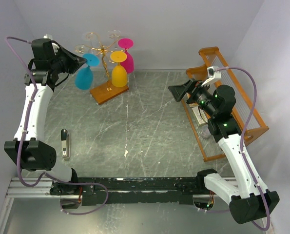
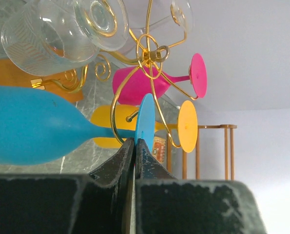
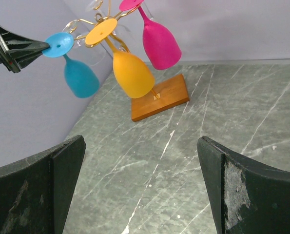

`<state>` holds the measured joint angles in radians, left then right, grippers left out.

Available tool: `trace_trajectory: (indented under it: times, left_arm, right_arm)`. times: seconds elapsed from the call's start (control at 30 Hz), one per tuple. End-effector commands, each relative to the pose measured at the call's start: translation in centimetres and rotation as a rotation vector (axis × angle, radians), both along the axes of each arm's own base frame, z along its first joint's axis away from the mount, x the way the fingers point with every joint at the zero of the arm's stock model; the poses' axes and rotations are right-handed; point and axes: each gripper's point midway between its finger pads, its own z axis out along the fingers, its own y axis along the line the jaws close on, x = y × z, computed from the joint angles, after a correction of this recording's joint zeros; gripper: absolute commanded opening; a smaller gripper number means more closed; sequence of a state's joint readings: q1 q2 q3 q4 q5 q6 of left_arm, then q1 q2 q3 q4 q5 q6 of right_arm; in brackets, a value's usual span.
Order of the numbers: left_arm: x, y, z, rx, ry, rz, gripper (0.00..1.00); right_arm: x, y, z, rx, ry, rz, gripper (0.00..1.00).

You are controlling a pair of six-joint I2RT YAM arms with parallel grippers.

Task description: Take the wine glass off the wine glass rack

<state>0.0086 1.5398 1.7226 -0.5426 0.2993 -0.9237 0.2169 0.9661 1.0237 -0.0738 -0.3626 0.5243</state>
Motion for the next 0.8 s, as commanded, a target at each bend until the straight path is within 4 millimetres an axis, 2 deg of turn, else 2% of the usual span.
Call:
trace_trajectory:
  times: [0.0,0.4,0.77]
  left_arm:
    - [-0.2,0.0,3.3,-0.09,-0.087,0.013,0.07]
    - [0.0,1.0,4.0,-0.118,-0.089,0.086,0.07]
    - [1.6,-0.3,4.2,-0.161,-0.101,0.013,0.07]
  right_arm:
    - [-0.2,-0.5,0.6,0.004,-0.02,-0.018,1.0]
    - [-0.2,-0.6,0.7,0.002,-0.021,-0.027,1.0]
    - [-0.2,-0.7,0.8,0.002,-0.022,-0.031,1.0]
